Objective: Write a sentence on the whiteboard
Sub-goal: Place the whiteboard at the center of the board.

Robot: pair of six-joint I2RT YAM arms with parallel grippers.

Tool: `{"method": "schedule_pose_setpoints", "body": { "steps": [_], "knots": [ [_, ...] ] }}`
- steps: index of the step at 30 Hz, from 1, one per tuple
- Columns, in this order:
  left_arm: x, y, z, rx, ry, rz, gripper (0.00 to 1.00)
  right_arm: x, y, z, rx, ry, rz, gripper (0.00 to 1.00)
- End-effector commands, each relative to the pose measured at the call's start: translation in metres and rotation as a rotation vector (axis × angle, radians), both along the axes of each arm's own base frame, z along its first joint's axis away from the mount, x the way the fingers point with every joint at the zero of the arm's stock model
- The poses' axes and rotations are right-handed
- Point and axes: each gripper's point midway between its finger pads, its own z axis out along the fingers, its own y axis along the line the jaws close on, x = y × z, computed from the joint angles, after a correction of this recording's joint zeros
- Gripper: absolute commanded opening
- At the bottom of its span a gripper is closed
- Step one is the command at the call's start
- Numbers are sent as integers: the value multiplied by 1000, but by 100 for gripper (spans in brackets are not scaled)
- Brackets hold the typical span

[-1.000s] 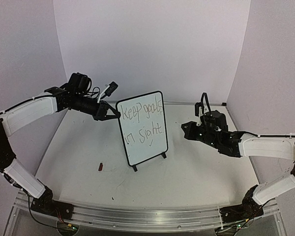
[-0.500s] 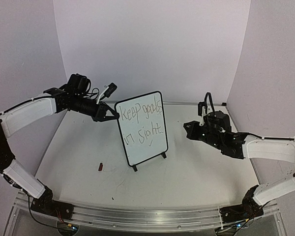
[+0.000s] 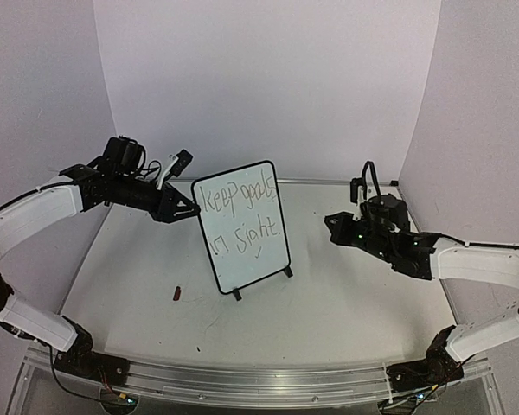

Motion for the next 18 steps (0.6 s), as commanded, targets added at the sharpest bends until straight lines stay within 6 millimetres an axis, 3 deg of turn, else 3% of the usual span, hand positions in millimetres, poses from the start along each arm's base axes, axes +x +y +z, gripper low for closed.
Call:
{"method": "schedule_pose_setpoints", "body": {
  "steps": [1, 10, 14, 18],
  "knots": [
    [1, 7, 9, -20, -38, 45, 46, -3, -4, 12, 12, -28, 4, 0],
    [-4, 13, 4, -34, -19, 83, 62, -5, -8, 16, 14, -37, -3, 0],
    [-11, 25, 1, -50, -10, 154, 82, -7, -10, 18, 16, -41, -8, 0],
    [-21, 44, -5, -80, -3, 273, 84, -9, -12, 21, 5, -39, -7, 0]
  ]
}}
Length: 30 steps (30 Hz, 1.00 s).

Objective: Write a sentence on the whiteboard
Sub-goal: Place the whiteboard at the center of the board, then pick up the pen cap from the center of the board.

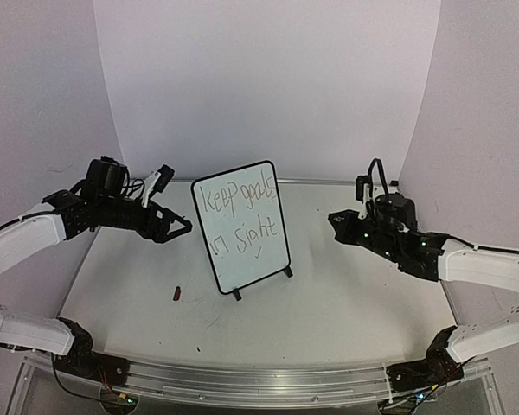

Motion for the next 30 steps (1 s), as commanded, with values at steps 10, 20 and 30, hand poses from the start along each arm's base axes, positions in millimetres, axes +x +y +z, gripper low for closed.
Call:
{"method": "schedule_pose_setpoints", "body": {
  "steps": [10, 20, 30],
  "knots": [
    [-10, 82, -79, -22, 299, 644, 82, -12, -6, 5, -17, 16, 28, 0],
    [-33, 70, -154, 56, 513, 607, 68, -26, 11, -4, 12, 101, 137, 0],
    [-30, 46, -182, 125, 561, 518, 57, -35, 14, -9, 20, 151, 172, 0]
  ]
}}
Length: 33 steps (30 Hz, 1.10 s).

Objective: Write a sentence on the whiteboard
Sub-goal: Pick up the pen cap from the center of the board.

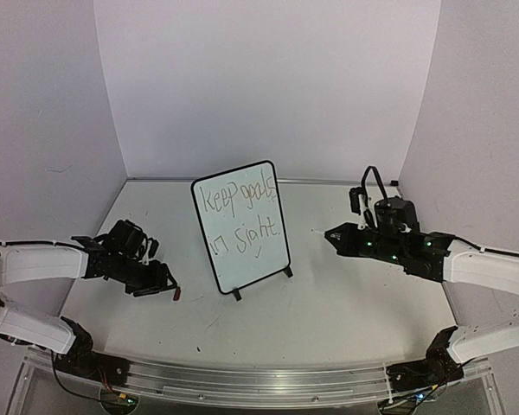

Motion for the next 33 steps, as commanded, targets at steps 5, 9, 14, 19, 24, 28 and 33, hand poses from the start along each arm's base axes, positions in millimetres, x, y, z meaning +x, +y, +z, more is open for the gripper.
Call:
{"method": "schedule_pose_setpoints", "body": {
  "steps": [5, 9, 14, 19, 24, 28, 33],
  "knots": [
    [14, -20, -6, 28, -19, -45, 50, -6, 9, 8, 46, 38, 49, 0],
    [16, -20, -10, 54, -21, -45, 45, -7, 7, 10, 45, 26, 44, 0],
    [18, -21, -12, 72, -26, -51, 39, -7, 0, 14, 41, -2, 21, 0],
    [18, -25, -16, 80, -20, -68, 33, -9, -6, 15, 46, -8, 4, 0],
    [18, -25, -22, 119, -10, -78, 28, -11, -10, 13, 52, -4, -13, 0],
    [16, -23, -26, 148, -4, -81, 22, -11, -12, 14, 53, -8, -21, 0],
    [11, -17, -33, 200, 20, -76, 16, -11, -13, 13, 52, -8, -28, 0]
  ]
}}
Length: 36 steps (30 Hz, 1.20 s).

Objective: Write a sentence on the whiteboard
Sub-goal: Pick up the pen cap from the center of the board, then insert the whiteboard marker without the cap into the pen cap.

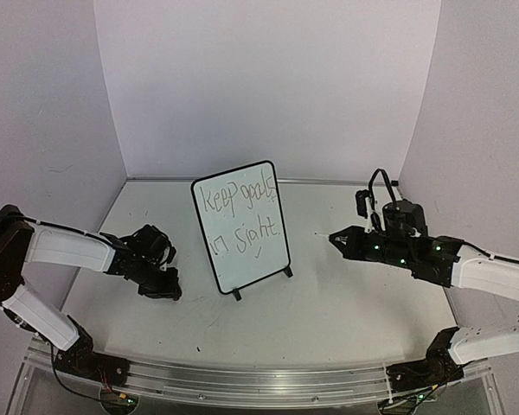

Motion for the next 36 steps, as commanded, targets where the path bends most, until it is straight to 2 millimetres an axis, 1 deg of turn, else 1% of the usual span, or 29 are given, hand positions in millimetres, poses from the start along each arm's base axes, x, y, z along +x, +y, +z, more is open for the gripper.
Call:
{"method": "schedule_pose_setpoints", "body": {
  "steps": [1, 7, 10, 11, 14, 17, 20, 22, 24, 29, 33, 36],
  "knots": [
    [3, 3, 1, 57, -10, 4, 15, 3, -6, 8, 18, -25, -34, 0],
    [-4, 7, -4, 91, 12, 6, 9, 2, -8, 8, 22, -23, -40, 0],
    [-8, 11, -7, 99, 23, 20, 3, 1, -8, 9, 25, -23, -40, 0],
    [-10, 13, -7, 101, 22, 27, 1, 1, -8, 9, 28, -23, -39, 0],
    [-13, 17, -3, 95, 8, 40, 0, 0, -7, 12, 32, -19, -34, 0],
    [-17, 8, 11, 44, -26, -12, 0, -3, -10, 11, 24, 9, -38, 0],
    [-25, -6, 34, 1, -83, -110, 0, -9, -6, 14, 11, 31, 0, 0],
    [-32, -17, 48, -24, -124, -177, 0, -16, 4, 17, 5, 54, 78, 0],
    [-39, -27, 62, -61, -162, -231, 0, -24, 12, 13, -15, 91, 148, 0],
    [-60, -42, 88, -126, -263, -347, 0, -47, 35, 10, 2, 189, 329, 0],
    [-79, -51, 101, -173, -313, -426, 0, -70, 57, 11, 75, 294, 492, 0],
    [-90, -58, 107, -190, -332, -475, 0, -79, 68, 11, 110, 350, 567, 0]
  ]
}}
